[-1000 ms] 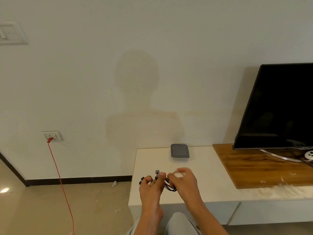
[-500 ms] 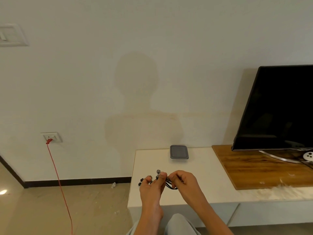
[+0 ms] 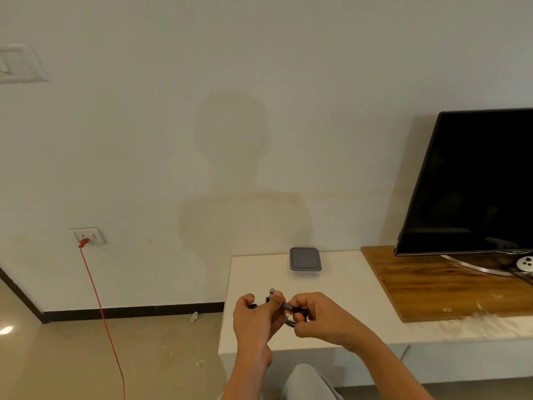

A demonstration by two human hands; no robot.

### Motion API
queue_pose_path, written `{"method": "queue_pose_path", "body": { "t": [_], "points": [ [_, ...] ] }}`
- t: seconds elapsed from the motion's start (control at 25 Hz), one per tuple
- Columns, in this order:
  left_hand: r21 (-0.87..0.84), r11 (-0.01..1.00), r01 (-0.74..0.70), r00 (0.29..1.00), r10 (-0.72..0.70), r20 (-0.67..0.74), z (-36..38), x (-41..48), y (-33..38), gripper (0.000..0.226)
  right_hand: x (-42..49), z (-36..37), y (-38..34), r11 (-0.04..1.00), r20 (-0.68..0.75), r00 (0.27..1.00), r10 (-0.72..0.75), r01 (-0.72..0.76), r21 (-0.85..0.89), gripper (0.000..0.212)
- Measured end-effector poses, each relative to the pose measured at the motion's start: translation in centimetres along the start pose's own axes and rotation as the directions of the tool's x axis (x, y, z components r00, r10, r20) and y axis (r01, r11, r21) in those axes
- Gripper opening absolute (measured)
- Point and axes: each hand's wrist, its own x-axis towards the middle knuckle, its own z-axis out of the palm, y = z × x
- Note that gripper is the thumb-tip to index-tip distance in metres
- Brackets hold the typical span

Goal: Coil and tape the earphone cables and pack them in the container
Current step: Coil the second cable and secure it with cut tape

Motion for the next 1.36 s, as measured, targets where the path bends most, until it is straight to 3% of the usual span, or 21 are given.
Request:
{"method": "queue_pose_path", "body": {
  "t": [0.08,0.24,0.36,0.52,0.64,0.84,1.0,1.12,1.28,1.36],
  "points": [
    [0.006,1.0,-0.005,1.0,0.005,0.0,0.1,0.0,-0.1,0.044,0.2,0.5,0.6,0.994,-0.11,0.993,-0.05,0.039,-0.1,0.018],
    [0.026,1.0,0.003,1.0,-0.003,0.009,0.1,0.0,-0.2,0.051,0.2,1.0,1.0,0.984,-0.205,0.964,-0.171,0.157,-0.084,0.001],
    [-0.041,0.999,0.031,0.999,-0.03,0.022,0.0,-0.1,-0.2,0.049,-0.1,1.4,0.9,0.978,-0.236,0.949,-0.207,0.192,-0.086,0.013],
    [-0.062,0.998,-0.008,0.999,0.01,0.033,0.4,-0.4,-0.6,0.046,0.1,2.1,0.7,0.978,-0.349,0.936,-0.038,0.106,0.178,0.037],
    [-0.035,0.998,-0.05,0.997,0.051,0.049,0.4,-0.3,-1.2,0.048,0.4,2.0,0.4,0.934,-0.282,0.943,0.178,-0.071,0.351,0.037],
    [0.043,0.995,-0.087,0.996,0.086,0.011,0.5,-0.4,-1.8,0.039,1.5,1.7,0.0,0.881,-0.219,0.903,0.369,-0.265,0.392,0.013],
    [0.012,0.998,-0.069,0.997,0.069,-0.017,0.5,-0.1,-1.6,0.038,1.2,1.9,0.0,0.9,-0.252,0.923,0.29,-0.173,0.401,0.006],
    [-0.004,0.999,-0.053,0.998,0.053,-0.016,0.4,0.1,-1.5,0.038,0.9,1.9,0.2,0.946,-0.24,0.951,0.194,-0.117,0.302,0.028],
    [-0.026,1.0,-0.013,1.0,0.013,0.022,0.2,0.2,-1.5,0.041,0.9,1.1,0.6,0.945,-0.091,0.968,0.233,-0.204,0.254,0.04],
    [-0.051,0.998,0.024,1.0,-0.023,0.021,0.1,0.4,-1.4,0.041,0.6,0.6,0.6,0.933,0.016,0.983,0.183,-0.179,0.312,0.028]
  ]
}}
